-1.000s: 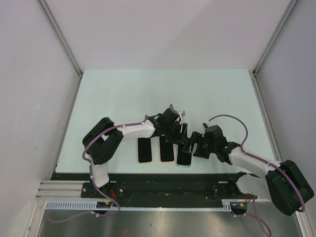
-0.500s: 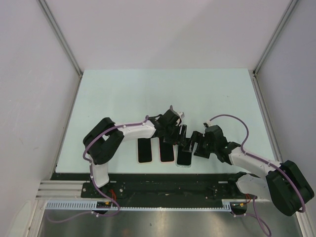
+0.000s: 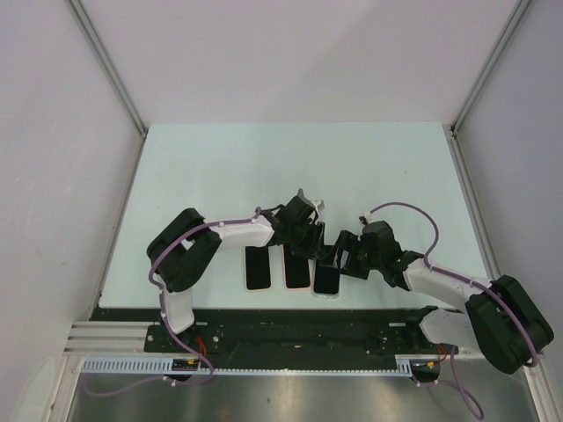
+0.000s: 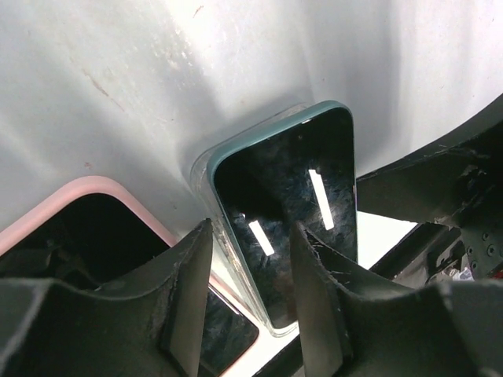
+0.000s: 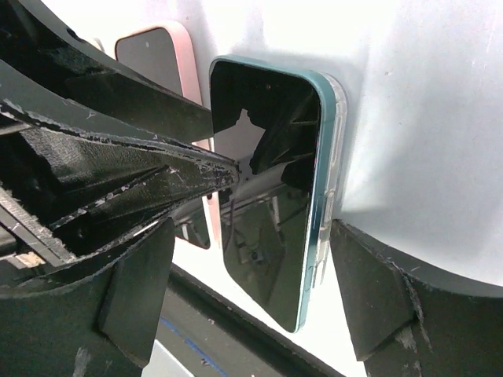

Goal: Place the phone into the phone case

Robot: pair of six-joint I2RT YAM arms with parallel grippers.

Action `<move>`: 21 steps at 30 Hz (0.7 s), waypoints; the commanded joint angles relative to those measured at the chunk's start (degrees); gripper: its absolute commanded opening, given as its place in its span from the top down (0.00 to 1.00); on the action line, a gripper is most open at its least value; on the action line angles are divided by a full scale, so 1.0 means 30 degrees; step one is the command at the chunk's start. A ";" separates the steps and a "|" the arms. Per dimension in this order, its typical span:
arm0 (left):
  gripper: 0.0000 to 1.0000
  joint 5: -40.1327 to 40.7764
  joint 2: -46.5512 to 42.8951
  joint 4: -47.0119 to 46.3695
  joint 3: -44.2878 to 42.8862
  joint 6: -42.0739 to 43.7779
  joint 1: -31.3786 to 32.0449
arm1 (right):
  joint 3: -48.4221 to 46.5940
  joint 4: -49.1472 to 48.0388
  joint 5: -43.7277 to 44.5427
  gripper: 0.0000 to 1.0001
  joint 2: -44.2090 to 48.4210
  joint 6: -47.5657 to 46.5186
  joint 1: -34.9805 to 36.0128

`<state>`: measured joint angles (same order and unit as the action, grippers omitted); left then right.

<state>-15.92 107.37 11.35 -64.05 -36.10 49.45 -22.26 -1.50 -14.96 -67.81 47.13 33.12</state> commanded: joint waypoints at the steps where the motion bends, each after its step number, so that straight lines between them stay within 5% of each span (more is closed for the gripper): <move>1: 0.54 -0.3244 0.0098 -0.1497 0.0841 -0.1091 0.0391 | 0.0126 -0.1865 -0.1394 0.16 -0.0482 0.0459 -0.0990; 10: 0.62 -0.5620 -0.0078 -0.4283 0.1458 -0.2908 0.0362 | 0.0914 -0.6706 -0.6349 0.15 -0.1331 0.2511 -0.2923; 21: 0.61 -0.4508 -0.0195 -0.2878 0.1254 -0.2207 0.0333 | 0.1356 -0.5656 -0.7318 0.29 -0.0395 0.1106 -0.5035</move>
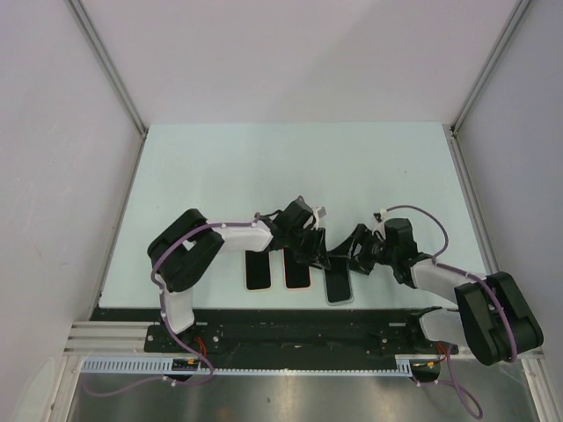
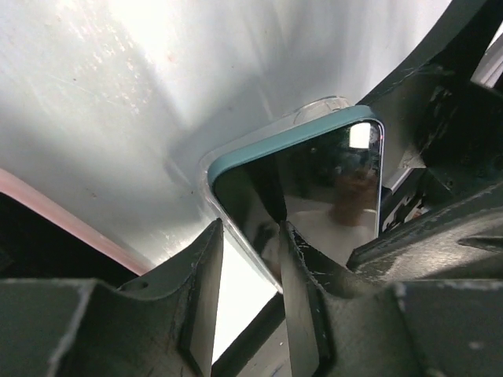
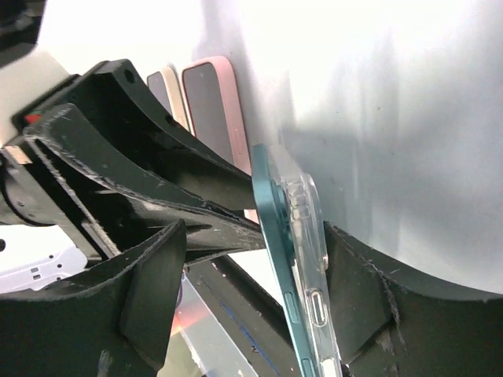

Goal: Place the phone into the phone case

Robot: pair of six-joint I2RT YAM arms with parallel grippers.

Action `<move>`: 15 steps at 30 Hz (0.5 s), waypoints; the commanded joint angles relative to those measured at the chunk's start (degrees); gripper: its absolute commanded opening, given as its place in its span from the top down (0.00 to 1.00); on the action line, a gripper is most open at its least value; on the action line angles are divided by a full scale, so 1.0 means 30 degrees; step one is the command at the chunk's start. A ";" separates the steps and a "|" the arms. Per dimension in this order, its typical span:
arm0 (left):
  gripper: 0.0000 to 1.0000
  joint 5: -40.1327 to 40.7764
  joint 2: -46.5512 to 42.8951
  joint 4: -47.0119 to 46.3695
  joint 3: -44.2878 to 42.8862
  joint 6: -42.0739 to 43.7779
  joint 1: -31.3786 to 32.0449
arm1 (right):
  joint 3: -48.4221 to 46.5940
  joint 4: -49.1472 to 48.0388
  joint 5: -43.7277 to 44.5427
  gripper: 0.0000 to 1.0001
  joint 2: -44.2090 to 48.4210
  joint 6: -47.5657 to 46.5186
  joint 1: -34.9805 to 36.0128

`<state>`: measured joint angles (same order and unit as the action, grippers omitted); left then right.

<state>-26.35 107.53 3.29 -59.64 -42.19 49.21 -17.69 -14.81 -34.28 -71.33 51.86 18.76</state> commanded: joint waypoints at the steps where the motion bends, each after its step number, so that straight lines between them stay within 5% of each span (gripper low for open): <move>1: 0.61 -0.0829 -0.0246 -0.0043 -0.0248 -0.0057 0.0413 | -0.0138 -0.1158 -0.0848 0.33 0.0837 -0.0556 -0.0278; 3: 0.60 -0.0680 -0.0304 0.0046 -0.0219 0.0031 0.0413 | 0.0066 -0.1041 -0.0877 0.46 0.1099 -0.0586 -0.0365; 11: 0.58 -0.0241 -0.0422 0.0456 -0.0189 0.0325 0.0413 | 0.0273 0.1037 0.0001 0.48 0.2126 -0.1404 -0.0629; 15: 0.58 -0.0065 -0.0509 0.0427 -0.0043 0.0354 0.0413 | 0.0273 0.1625 0.0090 0.69 0.2244 -0.1582 -0.0776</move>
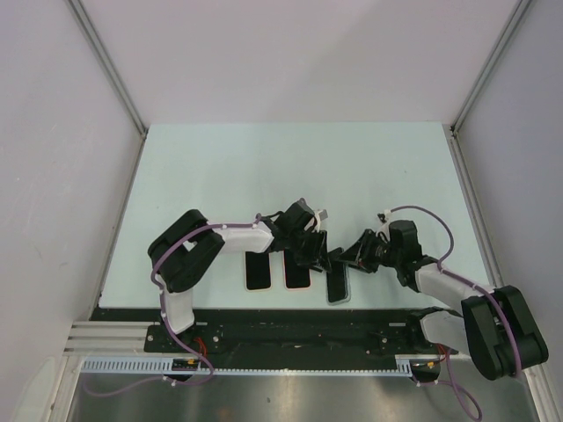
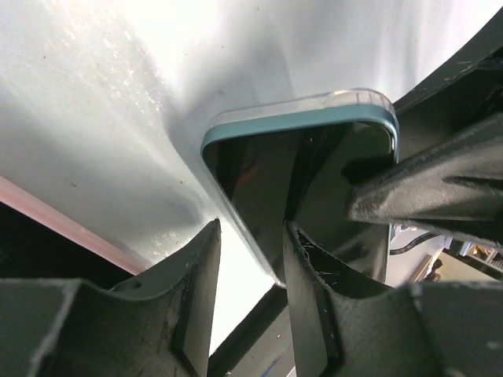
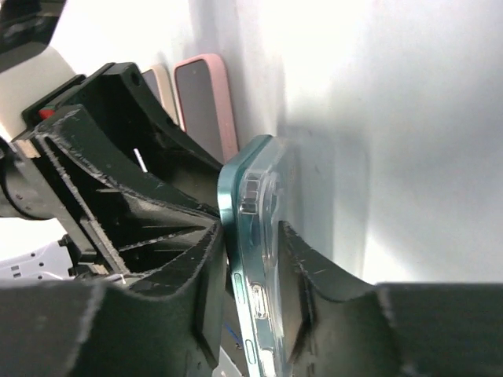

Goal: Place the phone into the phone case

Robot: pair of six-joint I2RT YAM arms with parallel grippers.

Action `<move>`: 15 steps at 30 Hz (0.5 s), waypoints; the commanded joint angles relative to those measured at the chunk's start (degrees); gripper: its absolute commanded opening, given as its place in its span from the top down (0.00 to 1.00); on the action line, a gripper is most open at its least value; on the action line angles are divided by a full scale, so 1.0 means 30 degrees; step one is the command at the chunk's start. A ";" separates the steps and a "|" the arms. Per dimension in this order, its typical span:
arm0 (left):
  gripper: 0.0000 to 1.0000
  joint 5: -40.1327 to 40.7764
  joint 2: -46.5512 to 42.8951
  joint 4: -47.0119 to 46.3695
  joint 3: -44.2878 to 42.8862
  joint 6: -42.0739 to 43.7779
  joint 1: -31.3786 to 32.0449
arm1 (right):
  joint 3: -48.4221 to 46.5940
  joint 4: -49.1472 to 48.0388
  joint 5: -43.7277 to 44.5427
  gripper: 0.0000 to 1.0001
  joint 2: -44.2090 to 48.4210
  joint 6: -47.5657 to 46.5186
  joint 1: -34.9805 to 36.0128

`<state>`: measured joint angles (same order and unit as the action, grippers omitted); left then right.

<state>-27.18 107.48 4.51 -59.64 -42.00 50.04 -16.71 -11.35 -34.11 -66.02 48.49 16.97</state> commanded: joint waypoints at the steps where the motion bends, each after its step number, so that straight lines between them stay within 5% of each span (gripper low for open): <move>1: 0.57 0.0212 -0.0524 0.0019 -0.0043 0.0288 0.0136 | -0.0055 0.0532 0.0060 0.74 0.0473 -0.0489 -0.0237; 6: 0.55 0.0212 -0.0612 -0.0011 -0.0072 0.0288 0.0136 | -0.0084 0.0971 0.0500 0.96 0.0473 -0.0810 -0.0267; 9: 0.54 0.0212 -0.0641 -0.0040 -0.0072 0.0317 0.0136 | -0.0143 0.1002 0.0413 0.93 0.0386 -0.0929 -0.0325; 13: 0.54 0.0241 -0.0642 -0.0069 -0.0014 0.0318 0.0165 | -0.0260 0.0798 0.0091 0.75 -0.0023 -0.1017 -0.0354; 15: 0.53 0.0212 -0.0758 -0.0098 -0.0072 0.0318 0.0136 | -0.0464 0.0622 0.0032 0.81 -0.0491 -0.1104 -0.0413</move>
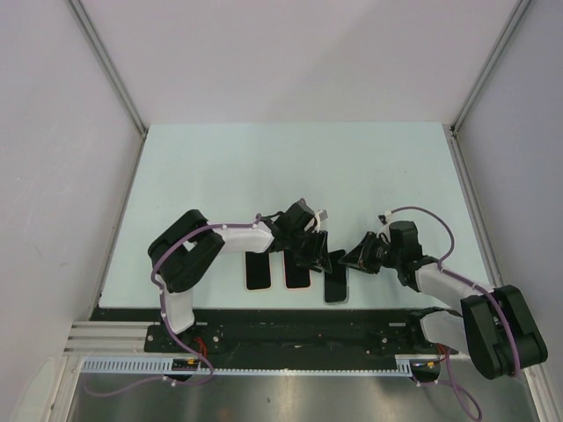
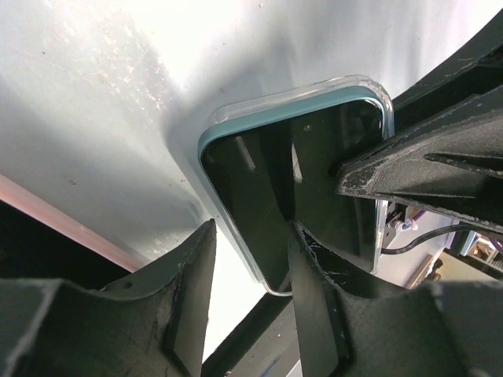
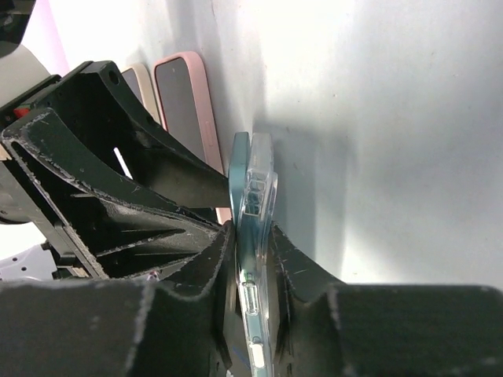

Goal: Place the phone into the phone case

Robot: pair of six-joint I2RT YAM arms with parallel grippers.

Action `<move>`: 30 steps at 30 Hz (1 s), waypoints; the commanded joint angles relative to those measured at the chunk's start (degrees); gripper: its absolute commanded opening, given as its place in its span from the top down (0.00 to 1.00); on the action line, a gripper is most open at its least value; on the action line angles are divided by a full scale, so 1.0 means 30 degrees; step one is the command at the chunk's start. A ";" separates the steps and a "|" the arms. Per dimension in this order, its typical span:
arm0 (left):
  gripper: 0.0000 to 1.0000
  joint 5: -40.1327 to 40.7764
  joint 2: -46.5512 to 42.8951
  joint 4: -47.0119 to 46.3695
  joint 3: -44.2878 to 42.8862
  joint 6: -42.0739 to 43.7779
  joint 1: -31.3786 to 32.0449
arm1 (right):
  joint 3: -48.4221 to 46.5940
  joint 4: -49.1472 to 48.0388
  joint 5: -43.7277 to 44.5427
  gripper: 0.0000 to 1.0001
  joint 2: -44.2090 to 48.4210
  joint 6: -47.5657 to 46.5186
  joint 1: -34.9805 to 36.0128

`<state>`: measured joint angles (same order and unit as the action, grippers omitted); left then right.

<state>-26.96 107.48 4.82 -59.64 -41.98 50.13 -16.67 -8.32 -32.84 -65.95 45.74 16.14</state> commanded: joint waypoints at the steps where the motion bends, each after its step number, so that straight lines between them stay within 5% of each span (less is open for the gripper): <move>1: 0.53 0.0168 -0.0817 -0.0171 -0.0101 0.0339 0.0107 | -0.0538 -0.0566 -0.0565 0.93 -0.0690 -0.0332 -0.0136; 6: 0.47 0.0606 -0.2074 0.1173 -0.1035 0.1302 0.0048 | -0.1153 -0.1679 -0.2263 1.00 -0.0781 -0.0626 -0.0779; 12: 0.22 0.1925 -0.6729 0.4250 -0.1860 0.2885 -0.0858 | -0.1593 -0.4780 -0.4928 1.00 0.1182 0.0747 -0.1279; 14: 0.21 0.1490 -0.8917 0.4487 -0.1452 0.3034 -0.2056 | -0.1593 -0.7056 -0.5398 1.00 0.1563 0.2006 -0.1017; 21: 0.18 -0.3487 -1.4261 0.1736 0.1944 0.2158 -0.5807 | -0.1593 -1.7400 -0.7420 1.00 0.0776 0.7629 -0.0401; 26: 0.21 -0.5688 -1.5465 -0.0986 0.3555 0.0726 -0.6191 | -0.1622 -2.5445 -0.7306 1.00 -0.1156 1.3069 -0.0137; 30: 0.23 -0.7007 -1.5582 -0.4874 0.4818 -0.0975 -0.6163 | -0.2061 -2.7550 -0.7451 1.00 -0.3005 1.4434 0.0680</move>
<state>-40.56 61.45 2.87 -48.18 -39.09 32.05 -19.86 -67.07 -53.80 -71.75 78.76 16.14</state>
